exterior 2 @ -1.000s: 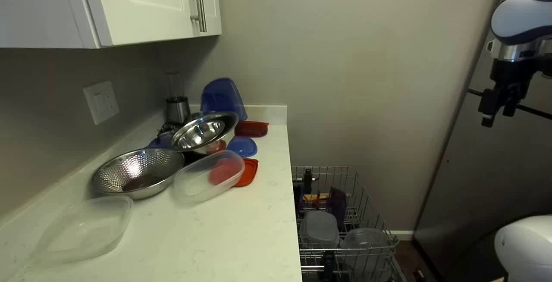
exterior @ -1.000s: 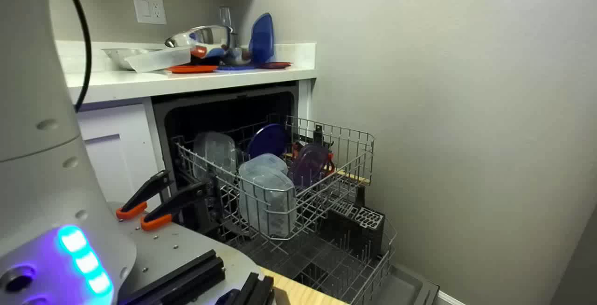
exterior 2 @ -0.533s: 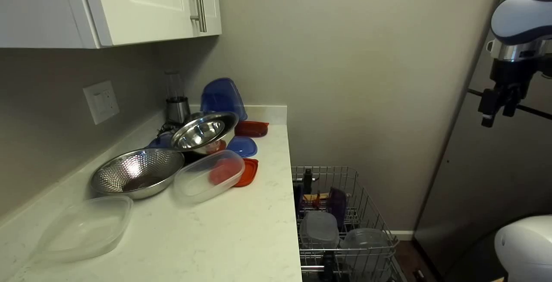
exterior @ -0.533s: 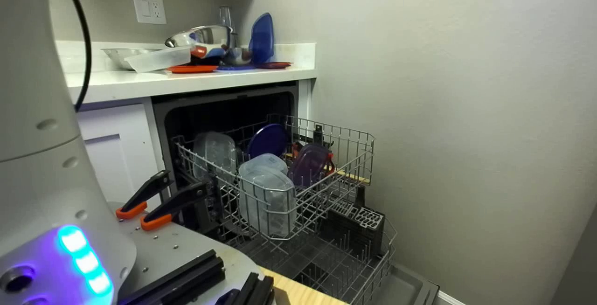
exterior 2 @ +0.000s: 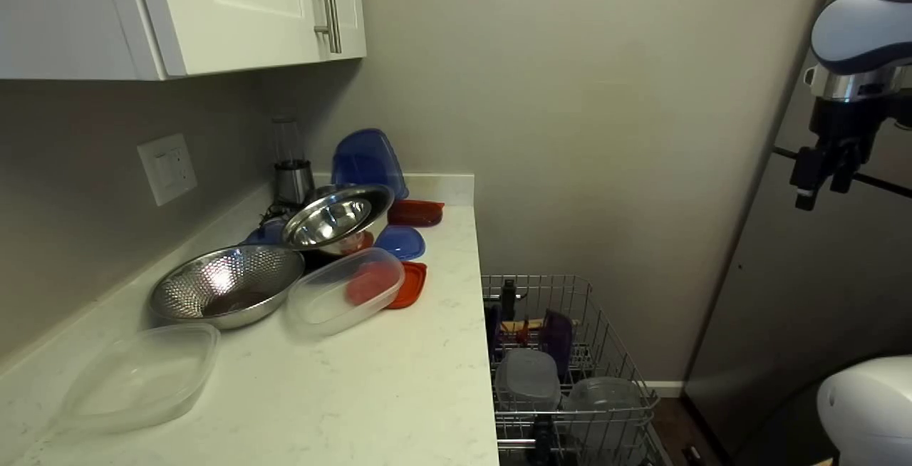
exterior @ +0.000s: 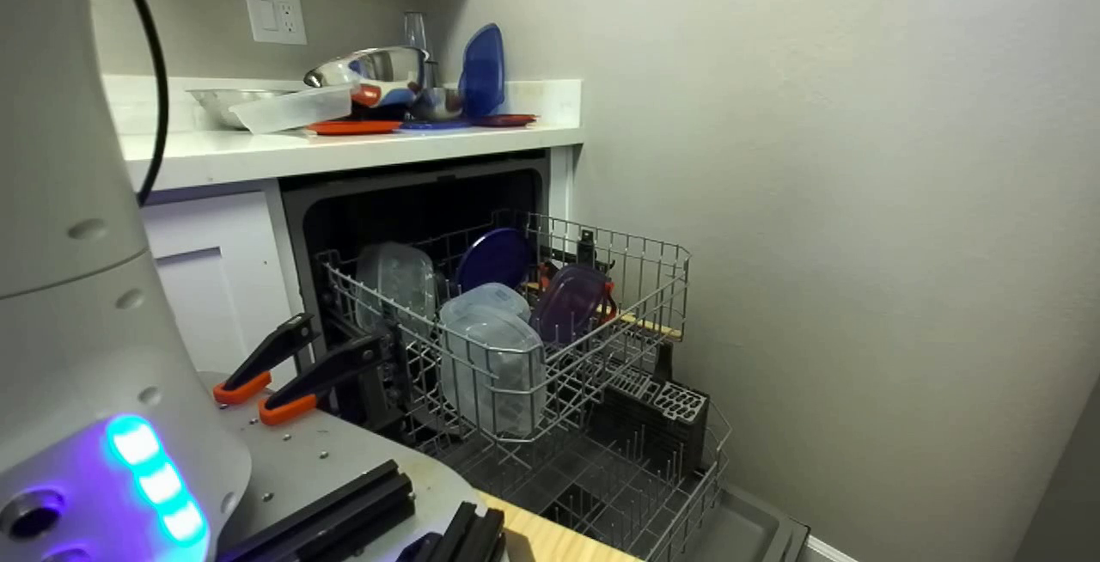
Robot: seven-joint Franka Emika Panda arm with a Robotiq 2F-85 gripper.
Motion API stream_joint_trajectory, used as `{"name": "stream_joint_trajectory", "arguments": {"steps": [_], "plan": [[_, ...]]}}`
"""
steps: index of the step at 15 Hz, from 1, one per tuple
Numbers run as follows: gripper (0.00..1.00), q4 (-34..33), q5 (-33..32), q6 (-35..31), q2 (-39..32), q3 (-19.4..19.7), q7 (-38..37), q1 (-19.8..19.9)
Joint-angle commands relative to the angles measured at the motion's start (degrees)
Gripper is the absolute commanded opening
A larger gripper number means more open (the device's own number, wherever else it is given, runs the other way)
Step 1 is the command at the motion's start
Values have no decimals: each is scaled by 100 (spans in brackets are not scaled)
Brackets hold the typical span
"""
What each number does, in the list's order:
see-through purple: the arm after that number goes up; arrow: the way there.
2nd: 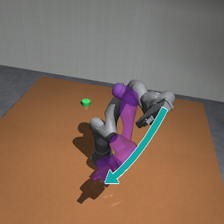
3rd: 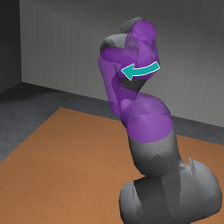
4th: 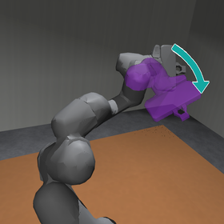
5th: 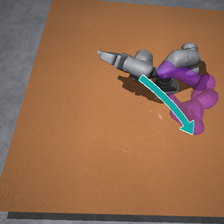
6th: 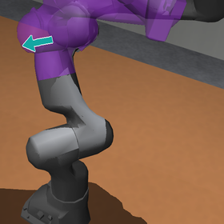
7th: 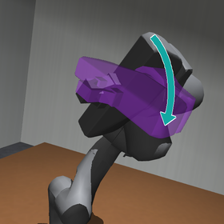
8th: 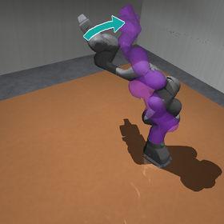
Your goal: Push in the rack of the dishwasher
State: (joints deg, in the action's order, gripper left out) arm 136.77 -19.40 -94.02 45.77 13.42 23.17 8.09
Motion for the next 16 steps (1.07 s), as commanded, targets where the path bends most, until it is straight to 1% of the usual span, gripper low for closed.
{"name": "stream_joint_trajectory", "arguments": {"steps": [1, 4, 7, 9, 12, 13, 14, 16], "plan": [[100, 117, -197, -134, -140, 87, -81, -82], [100, 290, -254, -415, -648, 257, 44, -147], [100, 366, -93, -1256, -1566, 566, 191, -258], [100, 302, 85, -1869, -2248, 732, 320, -296], [100, 133, 586, -2543, -3177, 843, 550, -279], [100, 113, 862, -2726, -3427, 844, 563, -251], [100, 70, 1141, -2793, -3626, 833, 654, -226], [100, 184, 1566, -3066, -3894, 729, 550, -122]]}}
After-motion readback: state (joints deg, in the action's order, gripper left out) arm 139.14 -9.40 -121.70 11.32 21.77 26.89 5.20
